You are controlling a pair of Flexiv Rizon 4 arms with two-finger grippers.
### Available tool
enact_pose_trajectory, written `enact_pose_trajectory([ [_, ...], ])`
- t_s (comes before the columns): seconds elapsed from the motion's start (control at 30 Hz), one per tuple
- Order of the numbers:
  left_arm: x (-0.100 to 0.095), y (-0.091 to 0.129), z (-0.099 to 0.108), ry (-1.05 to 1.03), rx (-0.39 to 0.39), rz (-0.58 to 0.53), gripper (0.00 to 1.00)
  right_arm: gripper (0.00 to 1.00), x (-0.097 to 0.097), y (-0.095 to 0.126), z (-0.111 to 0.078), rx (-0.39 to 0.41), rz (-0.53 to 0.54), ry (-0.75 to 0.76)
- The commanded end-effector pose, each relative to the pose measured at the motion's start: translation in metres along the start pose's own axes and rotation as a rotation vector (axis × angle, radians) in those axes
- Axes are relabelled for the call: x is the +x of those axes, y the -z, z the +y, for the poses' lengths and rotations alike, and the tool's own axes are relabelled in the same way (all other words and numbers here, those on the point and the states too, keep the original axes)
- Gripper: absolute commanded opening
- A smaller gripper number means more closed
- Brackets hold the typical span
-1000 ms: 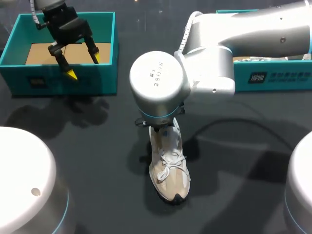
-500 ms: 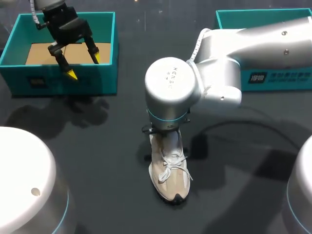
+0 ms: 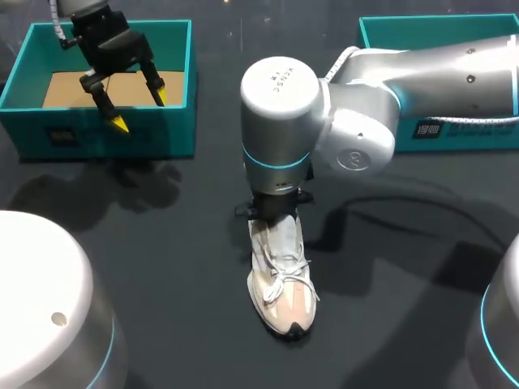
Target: Take the shoe out of the shoebox, open the shoe tongue, remove and reinsert the insole, then place the shoe into the shoebox
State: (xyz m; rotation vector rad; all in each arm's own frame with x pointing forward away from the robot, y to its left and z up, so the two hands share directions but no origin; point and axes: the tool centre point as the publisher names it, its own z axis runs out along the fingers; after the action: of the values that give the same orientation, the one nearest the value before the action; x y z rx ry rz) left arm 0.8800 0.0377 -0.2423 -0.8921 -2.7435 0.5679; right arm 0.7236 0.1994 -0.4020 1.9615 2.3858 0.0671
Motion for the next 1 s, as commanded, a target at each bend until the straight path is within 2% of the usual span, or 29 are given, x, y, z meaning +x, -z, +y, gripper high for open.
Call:
enact_pose_trajectory([
  [0.03, 0.000, 0.001, 0.000, 0.000, -0.002, 0.001, 1.00, 0.00, 0.008, -0.025, -0.020, 0.028, -0.019, -0.016],
  [0.2, 0.000, 0.001, 0.000, 0.000, -0.002, 0.001, 1.00, 0.00, 0.007, -0.015, -0.025, 0.013, -0.046, -0.024],
  [0.53, 0.000, 0.001, 0.000, 0.000, -0.002, 0.001, 1.00, 0.00, -0.002, 0.036, 0.000, -0.190, -0.123, -0.002],
  [0.77, 0.000, 0.001, 0.000, 0.000, -0.002, 0.001, 1.00, 0.00, -0.008, 0.060, 0.009, -0.264, -0.133, 0.006],
  [1.0, 0.000, 0.001, 0.000, 0.000, -0.002, 0.001, 1.00, 0.00, -0.013, 0.073, 0.018, -0.313, -0.128, 0.013],
])
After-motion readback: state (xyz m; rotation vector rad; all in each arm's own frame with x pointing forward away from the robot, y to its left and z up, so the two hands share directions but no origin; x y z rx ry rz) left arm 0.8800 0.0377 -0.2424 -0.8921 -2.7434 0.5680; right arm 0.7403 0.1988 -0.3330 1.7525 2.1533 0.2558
